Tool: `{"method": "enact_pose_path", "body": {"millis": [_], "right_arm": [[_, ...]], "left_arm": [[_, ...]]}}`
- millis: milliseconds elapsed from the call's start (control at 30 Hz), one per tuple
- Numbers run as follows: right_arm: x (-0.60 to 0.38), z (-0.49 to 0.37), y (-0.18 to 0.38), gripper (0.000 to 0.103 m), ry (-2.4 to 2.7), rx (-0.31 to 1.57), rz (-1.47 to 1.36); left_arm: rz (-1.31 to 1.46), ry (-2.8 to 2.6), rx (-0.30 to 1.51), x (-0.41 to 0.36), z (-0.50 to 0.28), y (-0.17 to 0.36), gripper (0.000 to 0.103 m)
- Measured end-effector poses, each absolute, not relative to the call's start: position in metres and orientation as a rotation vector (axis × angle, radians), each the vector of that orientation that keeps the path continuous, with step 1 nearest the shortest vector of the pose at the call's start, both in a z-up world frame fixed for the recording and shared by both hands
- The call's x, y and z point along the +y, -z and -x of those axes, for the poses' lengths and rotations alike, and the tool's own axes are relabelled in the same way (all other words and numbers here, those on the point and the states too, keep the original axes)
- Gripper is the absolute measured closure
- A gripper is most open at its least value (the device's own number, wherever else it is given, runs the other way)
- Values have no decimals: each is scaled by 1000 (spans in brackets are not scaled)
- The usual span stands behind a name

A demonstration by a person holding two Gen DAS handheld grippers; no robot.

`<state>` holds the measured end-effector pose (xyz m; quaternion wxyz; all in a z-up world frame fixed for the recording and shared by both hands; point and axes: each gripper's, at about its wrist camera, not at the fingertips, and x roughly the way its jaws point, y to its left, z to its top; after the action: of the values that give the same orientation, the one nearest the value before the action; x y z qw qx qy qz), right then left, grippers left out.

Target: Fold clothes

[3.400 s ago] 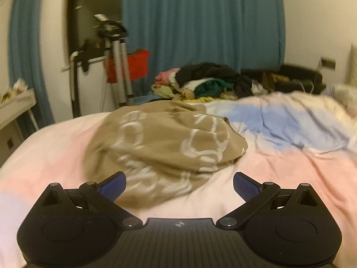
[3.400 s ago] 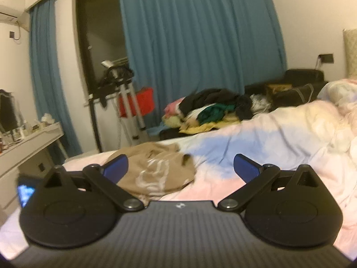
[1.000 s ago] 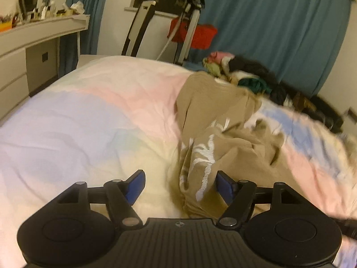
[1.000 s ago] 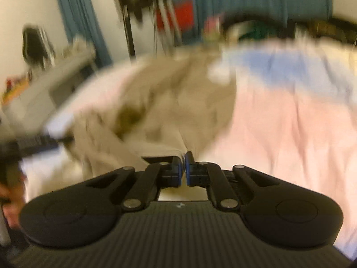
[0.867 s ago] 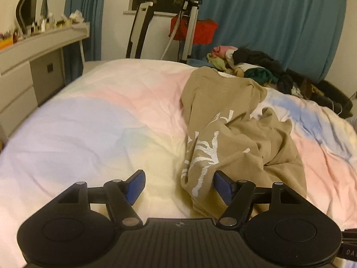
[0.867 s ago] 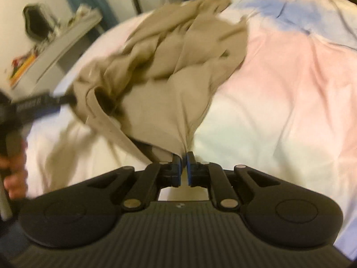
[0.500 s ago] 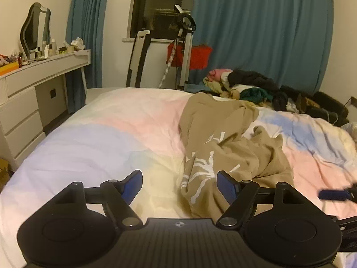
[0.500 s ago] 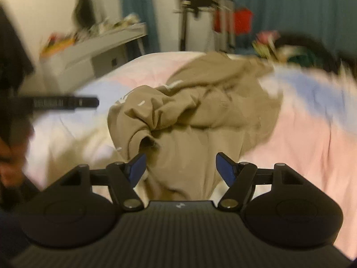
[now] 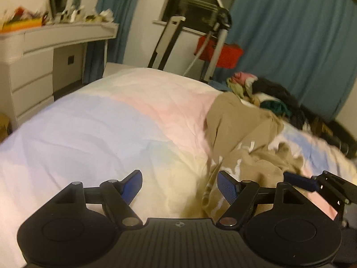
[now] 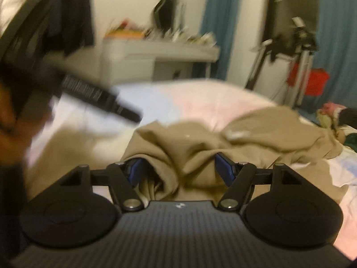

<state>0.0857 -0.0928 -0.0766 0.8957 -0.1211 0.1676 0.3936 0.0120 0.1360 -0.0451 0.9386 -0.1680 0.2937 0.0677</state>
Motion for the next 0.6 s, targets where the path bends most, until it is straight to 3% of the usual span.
{"method": "enact_pose_path", "body": {"millis": [267, 500, 600], "right_arm": [[-120, -130, 34, 33, -783, 414, -26], [-153, -132, 11, 33, -840, 433, -74], [-169, -132, 14, 33, -839, 435, -123]], "left_arm": [[404, 8, 592, 127, -2, 44, 22], [315, 320, 609, 61, 15, 36, 20], [434, 344, 665, 36, 10, 54, 20]]}}
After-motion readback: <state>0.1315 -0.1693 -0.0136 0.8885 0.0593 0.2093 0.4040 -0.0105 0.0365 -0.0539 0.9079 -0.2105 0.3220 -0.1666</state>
